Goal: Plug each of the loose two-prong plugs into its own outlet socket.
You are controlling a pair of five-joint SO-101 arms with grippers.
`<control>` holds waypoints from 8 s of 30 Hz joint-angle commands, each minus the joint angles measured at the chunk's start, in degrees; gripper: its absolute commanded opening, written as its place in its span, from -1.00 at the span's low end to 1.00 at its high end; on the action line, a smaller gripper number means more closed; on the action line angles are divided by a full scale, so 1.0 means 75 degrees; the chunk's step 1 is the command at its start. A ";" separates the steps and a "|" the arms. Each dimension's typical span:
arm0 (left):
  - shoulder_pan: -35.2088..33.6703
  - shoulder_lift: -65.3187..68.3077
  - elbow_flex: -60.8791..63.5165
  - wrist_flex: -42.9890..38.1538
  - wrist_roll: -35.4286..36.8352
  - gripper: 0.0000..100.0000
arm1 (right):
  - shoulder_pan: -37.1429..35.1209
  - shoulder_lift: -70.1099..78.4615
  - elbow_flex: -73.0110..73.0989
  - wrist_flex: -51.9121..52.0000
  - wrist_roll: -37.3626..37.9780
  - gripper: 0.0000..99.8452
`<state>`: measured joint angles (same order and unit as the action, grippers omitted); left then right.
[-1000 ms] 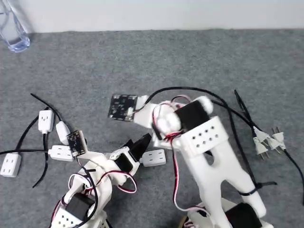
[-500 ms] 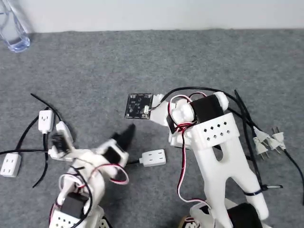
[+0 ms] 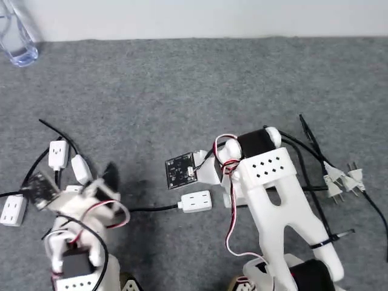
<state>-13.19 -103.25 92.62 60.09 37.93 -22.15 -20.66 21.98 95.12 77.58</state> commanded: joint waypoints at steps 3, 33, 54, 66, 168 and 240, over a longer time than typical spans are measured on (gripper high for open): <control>-0.3434 -0.0059 -0.0486 0.0152 -0.3739 -0.54 | -0.0416 -0.0123 -0.0047 -0.0358 0.0141 -0.98; -0.3505 -0.0047 0.0510 -0.0082 -0.6740 -0.54 | -0.0908 0.3511 -0.2309 -0.0709 -0.0656 -0.98; -0.3505 -0.0059 0.0510 0.0012 -0.6752 -0.54 | -0.0709 0.4085 -0.2133 -0.0826 -0.0504 -0.98; -0.3505 -0.0059 0.0510 0.0012 -0.6752 -0.54 | -0.0486 0.4155 -0.2098 -0.1026 -0.0481 -0.98; 0.1629 -0.0023 0.0510 -0.0856 -0.0457 -0.54 | 0.0920 0.2667 0.0821 -0.5093 -0.1207 -0.71; 0.1629 -0.0012 0.0522 -0.0844 -0.0457 -0.54 | -0.0908 0.1694 0.1887 -0.3300 -0.2122 -0.71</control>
<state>-1.14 -103.25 96.75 53.32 34.15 -28.40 -5.54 35.52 73.05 62.11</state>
